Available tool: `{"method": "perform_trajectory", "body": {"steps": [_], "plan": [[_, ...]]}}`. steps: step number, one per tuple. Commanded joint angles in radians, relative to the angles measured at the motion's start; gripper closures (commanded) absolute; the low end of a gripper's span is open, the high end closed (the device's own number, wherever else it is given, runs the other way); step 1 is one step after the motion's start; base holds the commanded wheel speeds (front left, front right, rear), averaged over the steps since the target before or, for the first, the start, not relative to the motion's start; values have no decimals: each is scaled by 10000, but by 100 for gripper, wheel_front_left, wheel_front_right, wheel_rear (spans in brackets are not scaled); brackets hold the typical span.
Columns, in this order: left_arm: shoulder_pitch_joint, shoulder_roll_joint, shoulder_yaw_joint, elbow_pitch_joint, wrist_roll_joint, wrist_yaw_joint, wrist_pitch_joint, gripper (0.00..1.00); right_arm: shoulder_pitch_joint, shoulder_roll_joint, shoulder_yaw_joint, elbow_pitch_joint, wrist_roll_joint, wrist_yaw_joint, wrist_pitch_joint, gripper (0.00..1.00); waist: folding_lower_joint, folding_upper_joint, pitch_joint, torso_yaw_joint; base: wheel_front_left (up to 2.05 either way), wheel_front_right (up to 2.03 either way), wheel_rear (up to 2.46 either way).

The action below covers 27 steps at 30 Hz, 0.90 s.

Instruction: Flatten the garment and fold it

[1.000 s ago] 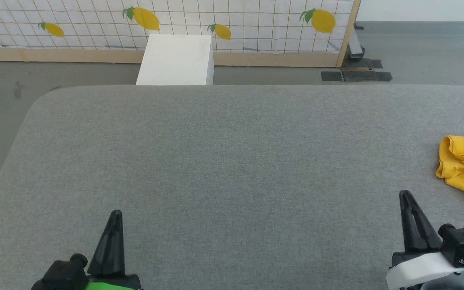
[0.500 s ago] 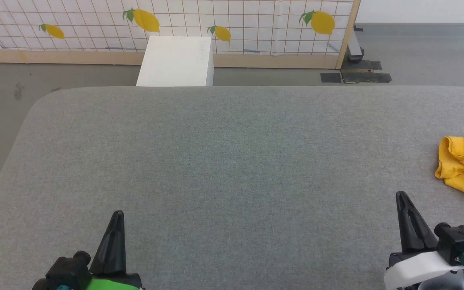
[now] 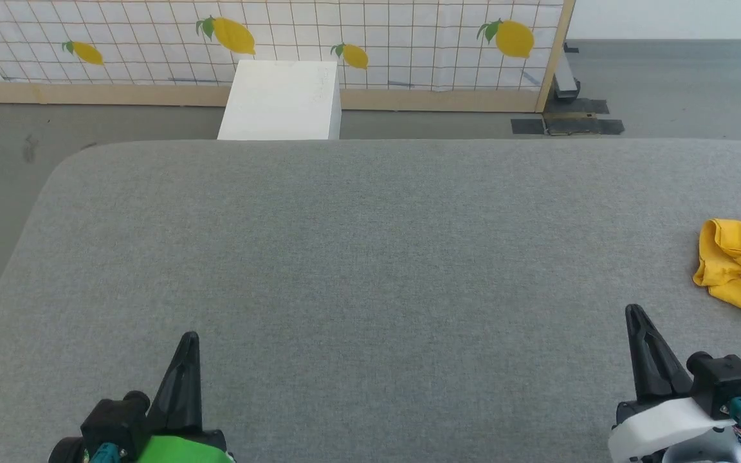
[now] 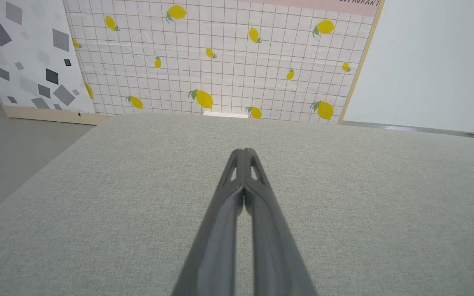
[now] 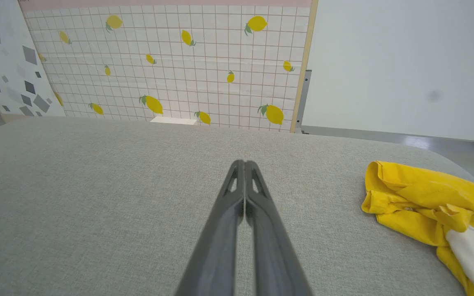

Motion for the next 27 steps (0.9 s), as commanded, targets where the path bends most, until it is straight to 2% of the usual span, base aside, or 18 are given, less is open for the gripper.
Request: {"method": "perform_trajectory", "body": {"steps": [1, 27], "plan": [[-217, -73, 32, 38, 125, 70, 71, 100, -165, 3, 47, -62, -34, -5, 53, 100, 0, 0, -4, 0, 0, 0, 0], [-609, -254, 173, 252, 704, 142, 593, 100, -318, 6, 267, -193, -73, -8, 485, 100, 0, 0, -84, -14, 0, 0, 0]]}}
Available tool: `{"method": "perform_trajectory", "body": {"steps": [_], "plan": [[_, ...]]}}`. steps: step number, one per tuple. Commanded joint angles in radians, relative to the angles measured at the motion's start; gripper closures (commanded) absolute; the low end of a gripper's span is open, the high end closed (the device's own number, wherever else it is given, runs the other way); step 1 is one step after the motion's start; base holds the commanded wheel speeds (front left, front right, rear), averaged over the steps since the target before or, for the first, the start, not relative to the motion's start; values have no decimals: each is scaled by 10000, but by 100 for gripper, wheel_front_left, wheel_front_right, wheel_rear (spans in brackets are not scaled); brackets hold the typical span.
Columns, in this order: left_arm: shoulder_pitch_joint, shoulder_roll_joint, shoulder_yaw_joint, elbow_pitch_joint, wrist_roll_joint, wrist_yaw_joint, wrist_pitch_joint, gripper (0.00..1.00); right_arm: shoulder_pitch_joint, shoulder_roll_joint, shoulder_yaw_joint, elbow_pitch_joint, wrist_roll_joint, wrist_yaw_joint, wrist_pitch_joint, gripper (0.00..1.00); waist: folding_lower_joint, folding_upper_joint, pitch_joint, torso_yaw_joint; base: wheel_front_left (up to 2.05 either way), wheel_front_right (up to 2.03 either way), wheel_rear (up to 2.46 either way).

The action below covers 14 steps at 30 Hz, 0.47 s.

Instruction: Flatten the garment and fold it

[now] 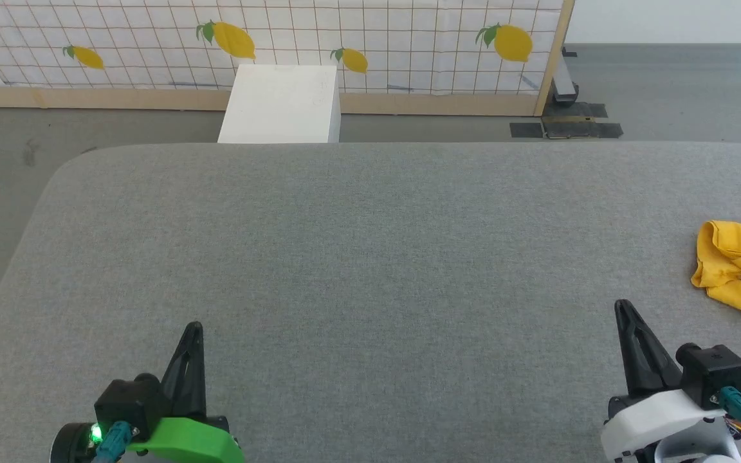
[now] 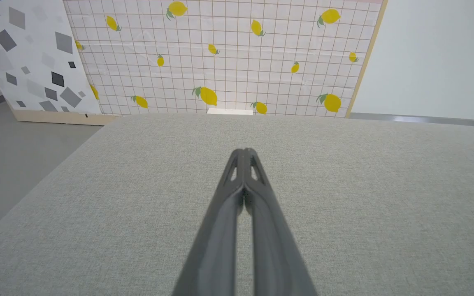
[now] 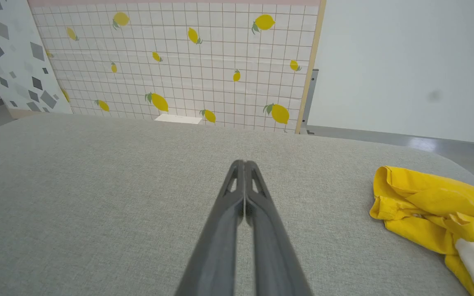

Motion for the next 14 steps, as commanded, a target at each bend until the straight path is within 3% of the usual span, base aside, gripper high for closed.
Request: {"method": "perform_trajectory", "body": {"steps": [1, 14], "plan": [[-204, -49, 55, 46, 114, 59, 51, 100, -192, 6, 50, -72, -57, -8, 45, 100, 0, 0, -4, 0, 0, 0, 0], [-402, -141, 126, 154, 406, 95, 315, 100, -269, 7, 162, -138, -77, -10, 263, 100, 0, 0, -45, -7, 0, 0, 0]]}}
